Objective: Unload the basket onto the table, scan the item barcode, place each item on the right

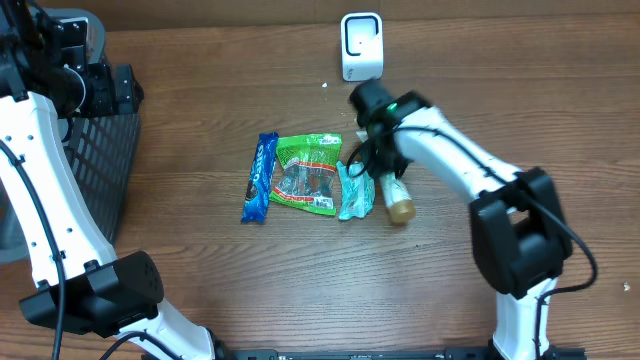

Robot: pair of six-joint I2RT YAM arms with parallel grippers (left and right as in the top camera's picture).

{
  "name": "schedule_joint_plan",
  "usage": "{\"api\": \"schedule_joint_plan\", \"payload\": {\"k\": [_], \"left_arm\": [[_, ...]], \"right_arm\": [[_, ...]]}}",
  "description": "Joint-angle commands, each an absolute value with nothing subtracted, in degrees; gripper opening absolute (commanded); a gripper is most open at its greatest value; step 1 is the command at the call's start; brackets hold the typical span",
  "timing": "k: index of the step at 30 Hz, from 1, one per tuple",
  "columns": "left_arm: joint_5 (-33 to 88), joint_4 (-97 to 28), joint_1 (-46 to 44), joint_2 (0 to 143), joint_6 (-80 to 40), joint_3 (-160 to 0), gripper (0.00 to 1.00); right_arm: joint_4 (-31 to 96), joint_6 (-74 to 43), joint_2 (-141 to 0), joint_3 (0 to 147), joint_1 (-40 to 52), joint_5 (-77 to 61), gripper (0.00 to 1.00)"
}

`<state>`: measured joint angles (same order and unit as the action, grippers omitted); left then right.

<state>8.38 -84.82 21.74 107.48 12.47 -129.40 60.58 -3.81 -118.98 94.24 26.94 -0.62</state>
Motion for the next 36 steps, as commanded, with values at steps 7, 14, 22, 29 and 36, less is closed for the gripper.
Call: {"api": "schedule_joint_plan", "payload": {"k": [7,14,22,29,36], "left_arm": [[9.02,-84.82,21.26,106.39,13.72,-129.49,0.99],[9.02,-84.82,21.26,106.39,13.72,-129.49,1.0],[9.02,-84.82,21.26,106.39,13.72,-129.49,1.0],[9.02,-84.82,21.26,106.39,13.72,-129.49,1.0],[9.02,-84.82,21.26,106.39,13.72,-129.49,1.0]], "right_arm": [[61.08,9.54,-116.03,91.37,8.43,-55.92,0.04],[54.06,9.21,-119.81,83.81,4.56,-54.89,0.04],[50.13,-1.8,-120.07,83.55,2.46,-32.91,0.5],[51.83,-6.02,-119.98,85.65,2.35,-14.76,1.0],[59.53,-5.56,-117.21,95.2,3.79,-13.98,1.0]]}}
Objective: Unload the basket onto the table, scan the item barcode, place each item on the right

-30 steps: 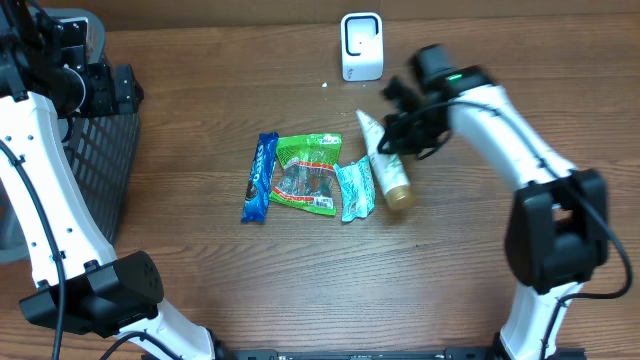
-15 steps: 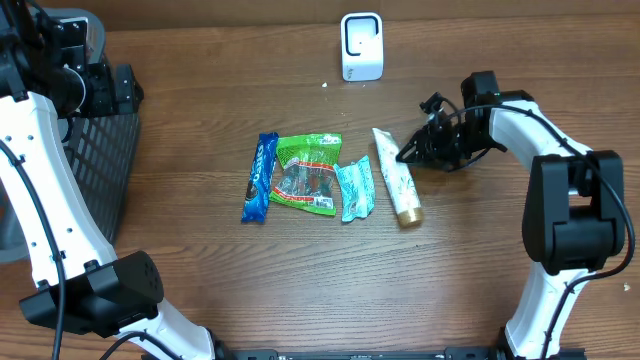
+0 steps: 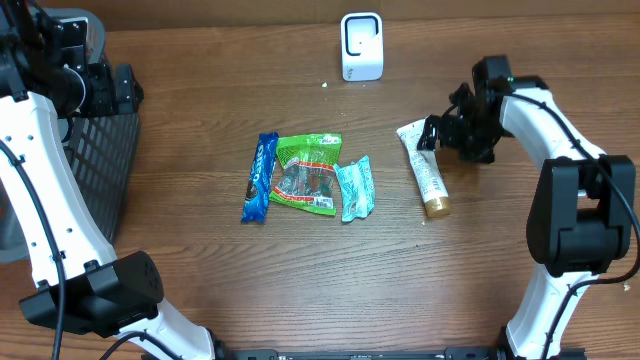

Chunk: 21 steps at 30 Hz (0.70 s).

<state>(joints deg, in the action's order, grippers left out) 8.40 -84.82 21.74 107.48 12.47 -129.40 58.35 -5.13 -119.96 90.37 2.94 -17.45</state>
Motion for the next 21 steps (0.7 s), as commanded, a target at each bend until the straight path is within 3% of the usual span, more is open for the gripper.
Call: {"api": "schedule_joint_plan", "payload": {"k": [1,8,9,11,13,14,20,21], "left_arm": [[9.02,-84.82,21.26,106.39,13.72,-129.49,1.0],[9.02,-84.82,21.26,106.39,13.72,-129.49,1.0],[9.02,-84.82,21.26,106.39,13.72,-129.49,1.0],[9.02,-84.82,21.26,106.39,13.72,-129.49,1.0],[9.02,-84.82,21.26,106.39,13.72,-129.49,0.99],[9.02,-84.82,21.26,106.39,13.72,-129.49,1.0],[9.02,-84.82,21.26,106.39,13.72,-129.49,1.0],[9.02,-84.82,21.26,106.39,13.72,-129.49,1.0]], "right_arm": [[60.86,-5.21,-116.57,96.53,4.14,-14.0,1.0],[66.15,-1.74,-114.17,98.94,4.82,-14.2,1.0],[66.43,-0.34,-114.19,98.54,4.82,-14.22,0.94],[66.83,0.47,-114.24,97.45,4.82,-14.26,0.67],[66.74,0.75,-114.24,95.96,4.89,-15.51,0.31],[66.59,1.76,-114.24,95.2,4.89,-16.49,0.23],[62.7,5.02,-114.24,88.92,4.86,-18.17,0.22],[61.73,5.04,-114.24,87.79,4.89,-18.17,0.18]]}}
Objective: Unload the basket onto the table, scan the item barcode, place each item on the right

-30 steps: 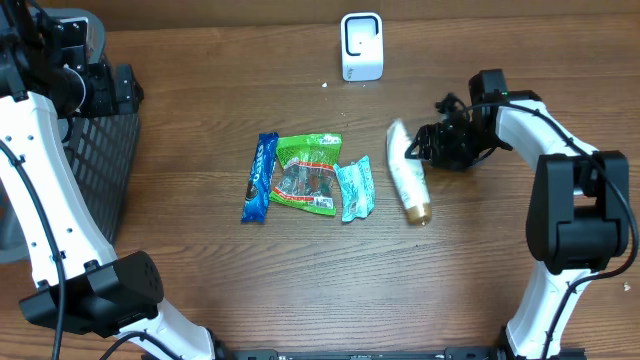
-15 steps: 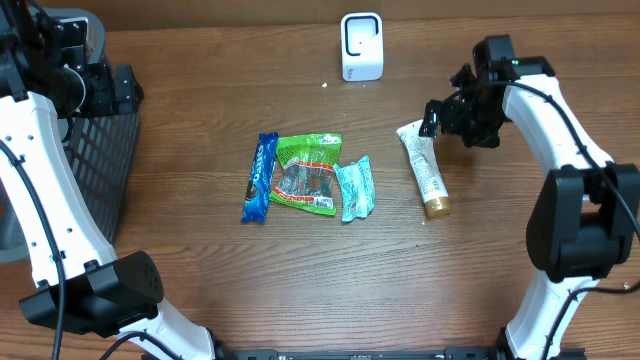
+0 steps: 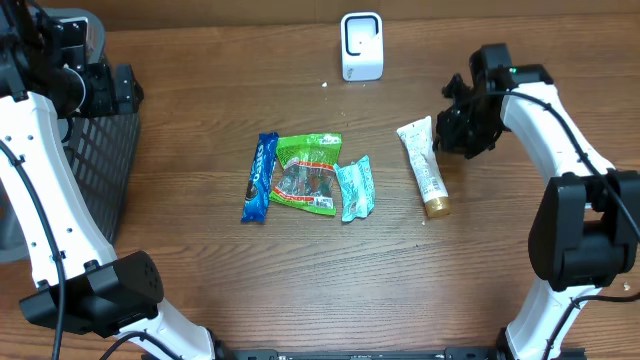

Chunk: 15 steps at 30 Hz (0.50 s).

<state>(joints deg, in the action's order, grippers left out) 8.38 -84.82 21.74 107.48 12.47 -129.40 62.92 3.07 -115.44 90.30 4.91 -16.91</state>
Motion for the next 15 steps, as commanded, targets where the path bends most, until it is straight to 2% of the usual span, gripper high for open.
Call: {"api": "schedule_joint_plan", "payload": {"k": [1,3,6,15], "left_arm": [[9.02,-84.82,21.26,106.39,13.72,-129.49,0.99],[9.02,-84.82,21.26,106.39,13.72,-129.49,1.0],[9.02,-84.82,21.26,106.39,13.72,-129.49,1.0],[9.02,-84.82,21.26,106.39,13.72,-129.49,1.0]], "right_arm": [[60.53,5.15,-114.24,86.63,4.89,-18.41,0.09],[59.33,7.97,-114.24,85.36,4.89,-21.93,0.05],[58.96,13.08,-114.21,85.14,4.89,-28.91,0.04],[55.33,13.61,-114.24,85.17,4.93,-30.76,0.04]]}}
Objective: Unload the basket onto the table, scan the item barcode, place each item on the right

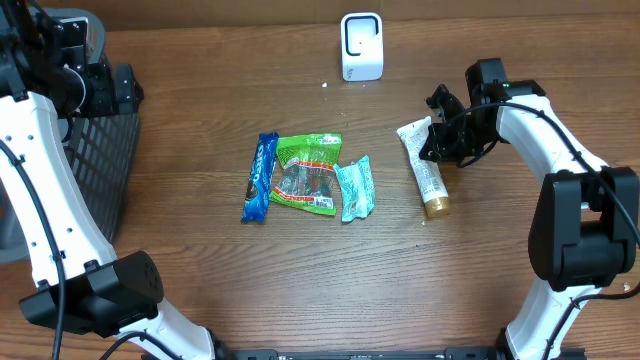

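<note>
Only the overhead view is given. A white tube with a gold cap (pixel 426 172) lies flat, right of centre, cap toward the front. My right gripper (pixel 433 126) sits at the tube's flat crimped end; its fingers look spread, open, with the end just beside them. The white barcode scanner (pixel 361 46) stands at the back edge. A blue packet (pixel 260 177), a green packet (pixel 309 173) and a teal packet (pixel 355 189) lie side by side in the middle. My left gripper (pixel 124 86) hangs at the far left over the basket, too dark to read.
A black mesh basket (pixel 98 160) stands at the left edge under the left arm. The right arm's base and forearm (pixel 583 230) take up the right side. Bare wood lies between the tube and the scanner.
My right gripper has moved a little left, from just right of the tube's upper end to right at its crimped end. The tube and the packets lie as before.
At first the right gripper was down on the tube, which lay against the teal packet. Later the tube lay apart, farther right, with the gripper off to its right. The gripper stayed there, and now it stands at the tube's flat end.
</note>
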Robot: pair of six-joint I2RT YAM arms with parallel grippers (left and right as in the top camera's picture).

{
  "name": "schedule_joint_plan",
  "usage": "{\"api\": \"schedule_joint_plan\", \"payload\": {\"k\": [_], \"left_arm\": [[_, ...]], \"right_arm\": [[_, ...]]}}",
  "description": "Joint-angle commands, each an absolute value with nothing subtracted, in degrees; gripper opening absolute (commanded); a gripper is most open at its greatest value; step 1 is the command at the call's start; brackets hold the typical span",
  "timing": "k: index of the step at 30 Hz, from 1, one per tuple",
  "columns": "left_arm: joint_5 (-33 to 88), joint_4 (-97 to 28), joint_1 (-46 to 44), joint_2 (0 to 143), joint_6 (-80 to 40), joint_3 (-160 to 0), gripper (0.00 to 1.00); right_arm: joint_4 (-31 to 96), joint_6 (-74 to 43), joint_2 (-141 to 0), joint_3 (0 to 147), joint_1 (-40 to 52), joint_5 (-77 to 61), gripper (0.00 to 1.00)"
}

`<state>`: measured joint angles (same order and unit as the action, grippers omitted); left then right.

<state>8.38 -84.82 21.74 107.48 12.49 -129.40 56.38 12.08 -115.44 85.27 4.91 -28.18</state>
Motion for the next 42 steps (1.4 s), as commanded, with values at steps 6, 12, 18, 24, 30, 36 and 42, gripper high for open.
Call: {"api": "schedule_joint_plan", "payload": {"k": [6,12,18,24,30,36,42], "left_arm": [[9.02,-84.82,21.26,106.39,13.72,-129.49,1.0],[9.02,-84.82,21.26,106.39,13.72,-129.49,1.0],[9.02,-84.82,21.26,106.39,13.72,-129.49,1.0],[9.02,-84.82,21.26,106.39,13.72,-129.49,1.0],[9.02,-84.82,21.26,106.39,13.72,-129.49,1.0],[9.02,-84.82,21.26,106.39,13.72,-129.49,0.99],[9.02,-84.82,21.26,106.39,13.72,-129.49,1.0]], "right_arm": [[51.05,13.72,-116.77,84.51,5.3,-30.52,0.04],[46.33,12.58,-121.4,83.15,4.73,-30.06,0.04],[44.38,11.99,-124.86,82.54,4.43,-28.82,0.04],[42.15,12.03,-125.19,82.48,4.43,-22.44,0.04],[39.48,12.01,-128.05,81.84,4.43,-21.91,0.04],[39.55,12.01,-128.64,82.11,4.43,-22.11,0.04],[48.84,11.99,-126.45,89.19,4.43,-25.8,0.04]]}}
